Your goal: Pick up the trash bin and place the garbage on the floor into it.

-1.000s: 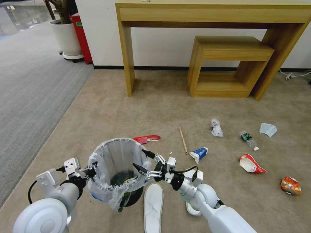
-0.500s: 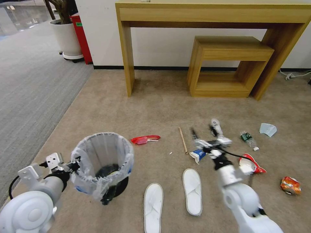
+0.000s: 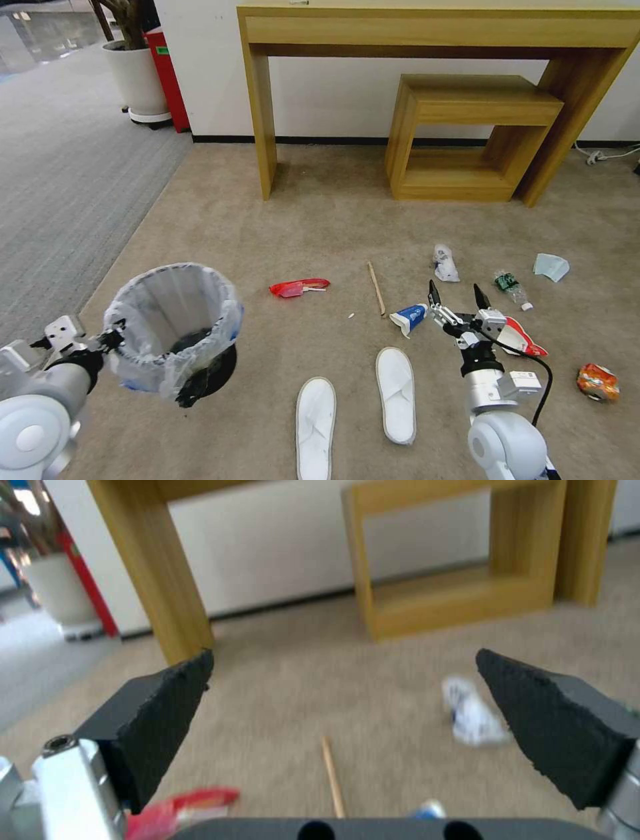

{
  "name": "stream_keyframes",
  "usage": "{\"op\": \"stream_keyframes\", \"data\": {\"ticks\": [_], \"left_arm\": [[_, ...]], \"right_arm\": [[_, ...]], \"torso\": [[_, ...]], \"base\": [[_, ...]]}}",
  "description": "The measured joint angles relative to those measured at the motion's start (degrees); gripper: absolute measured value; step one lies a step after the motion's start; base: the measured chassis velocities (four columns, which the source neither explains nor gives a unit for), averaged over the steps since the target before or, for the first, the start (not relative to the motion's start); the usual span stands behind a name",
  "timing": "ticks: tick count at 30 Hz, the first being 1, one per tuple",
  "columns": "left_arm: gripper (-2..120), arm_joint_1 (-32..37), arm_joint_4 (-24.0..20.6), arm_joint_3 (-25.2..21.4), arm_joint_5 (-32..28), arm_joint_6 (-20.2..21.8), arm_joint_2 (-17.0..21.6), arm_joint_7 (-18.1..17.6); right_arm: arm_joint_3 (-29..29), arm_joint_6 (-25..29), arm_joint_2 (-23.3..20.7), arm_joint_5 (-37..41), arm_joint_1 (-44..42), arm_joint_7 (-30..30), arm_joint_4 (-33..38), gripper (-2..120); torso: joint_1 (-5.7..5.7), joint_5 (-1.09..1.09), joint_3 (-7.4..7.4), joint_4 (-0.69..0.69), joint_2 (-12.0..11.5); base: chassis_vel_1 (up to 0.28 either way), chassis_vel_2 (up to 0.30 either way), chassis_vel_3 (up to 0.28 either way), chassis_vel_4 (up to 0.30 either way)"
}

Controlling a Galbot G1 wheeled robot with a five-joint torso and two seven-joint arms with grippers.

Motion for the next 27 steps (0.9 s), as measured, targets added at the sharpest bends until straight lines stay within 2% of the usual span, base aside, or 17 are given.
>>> {"op": "stream_keyframes", "data": {"ticks": [2, 7, 9, 10, 13, 18, 22, 26, 27], "left_arm": [[3, 0.2, -0.1, -0.8, -0.6, 0.0, 0.0, 0.0], [3, 0.5, -0.3, -2.1, -1.7, 0.0, 0.1, 0.0], [3, 0.5, -0.4, -2.8, -2.3, 0.1, 0.0, -0.1], [3, 0.5, -0.4, -2.8, -2.3, 0.1, 0.0, -0.1], [3, 0.5, -0.4, -2.8, -2.3, 0.2, -0.2, -0.3], [3, 0.7, -0.7, -2.2, -1.6, 0.3, -0.7, -0.4], [3, 1.0, -1.1, -2.1, -1.3, 0.3, -0.8, -0.4], [3, 1.7, -1.6, -2.6, -1.0, 0.3, -1.0, -0.4], [3, 1.7, -1.6, -2.6, -1.0, 0.3, -1.0, -0.4]], "right_arm": [[-0.4, -3.3, -0.2, 0.4, 0.0, 0.2, 0.4, 100], [-1.2, -7.7, -0.3, 1.3, 0.6, 0.1, -0.7, 100], [-1.6, -11.6, -0.4, 1.6, 1.6, -1.4, -3.2, 100], [-1.6, -11.6, -0.4, 1.6, 1.6, -1.4, -3.2, 100], [-3.0, -17.8, -0.7, 2.2, 3.8, -3.8, -8.2, 100], [-5.4, -22.9, -0.5, 3.6, 5.9, -3.9, -12.6, 100], [-7.9, -25.6, 0.1, 3.8, 7.9, -2.7, -16.1, 100], [-10.4, -33.1, 1.3, 3.9, 11.0, 2.4, -20.7, 100], [-10.4, -33.1, 1.3, 3.9, 11.0, 2.4, -20.7, 100]], "torso": [[0.00, 0.00, 0.00, 0.00, 0.0], [0.00, 0.00, 0.00, 0.00, 0.0], [0.00, 0.01, 0.00, -0.01, 0.0], [0.00, 0.01, 0.00, -0.01, 0.0], [0.00, 0.01, 0.01, -0.01, 0.0], [0.00, 0.01, 0.01, -0.01, 0.0], [0.00, 0.01, 0.01, 0.00, 0.0], [0.00, 0.02, 0.01, 0.00, 0.0], [0.00, 0.02, 0.01, 0.00, 0.0]], "base": [[0.000, 0.000, 0.000, 0.000], [0.000, 0.000, 0.000, 0.000], [0.000, 0.000, 0.000, 0.000], [0.000, 0.000, 0.000, 0.000], [0.000, 0.000, 0.000, 0.000], [0.000, 0.000, 0.000, 0.000], [0.000, 0.000, 0.000, 0.000], [0.000, 0.000, 0.000, 0.000], [0.000, 0.000, 0.000, 0.000]]}}
